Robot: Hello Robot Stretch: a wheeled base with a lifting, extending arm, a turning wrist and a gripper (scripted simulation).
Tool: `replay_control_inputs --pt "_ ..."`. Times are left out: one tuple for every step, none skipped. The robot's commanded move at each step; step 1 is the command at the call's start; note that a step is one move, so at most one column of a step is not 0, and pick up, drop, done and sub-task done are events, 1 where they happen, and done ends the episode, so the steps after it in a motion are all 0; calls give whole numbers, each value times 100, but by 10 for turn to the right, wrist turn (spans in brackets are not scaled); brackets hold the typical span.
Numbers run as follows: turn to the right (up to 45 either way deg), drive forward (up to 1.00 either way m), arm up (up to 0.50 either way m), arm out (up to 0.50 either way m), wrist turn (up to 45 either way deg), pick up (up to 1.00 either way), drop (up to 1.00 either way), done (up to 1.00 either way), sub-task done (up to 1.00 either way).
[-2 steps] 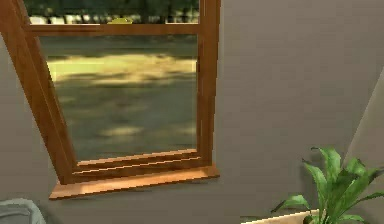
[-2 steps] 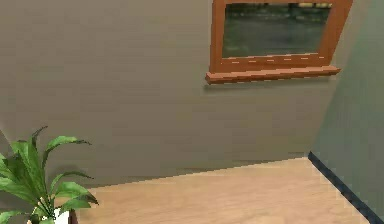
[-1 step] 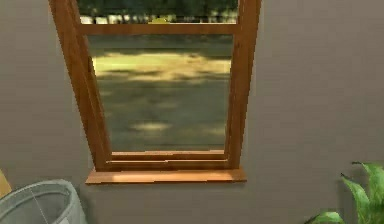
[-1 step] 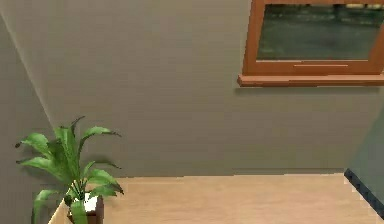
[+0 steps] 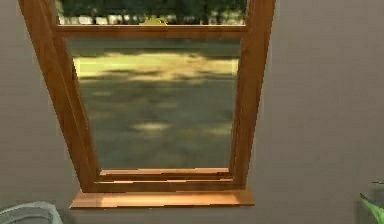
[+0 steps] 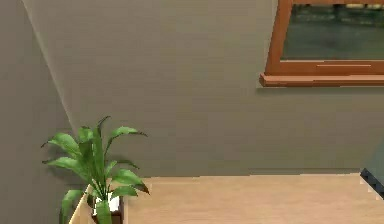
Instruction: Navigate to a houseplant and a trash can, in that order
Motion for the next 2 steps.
replay_control_inputs --pt "-450 0 0 0 0 0 0 0 0" --pt "0 0 0 0 0 0 0 100 0"
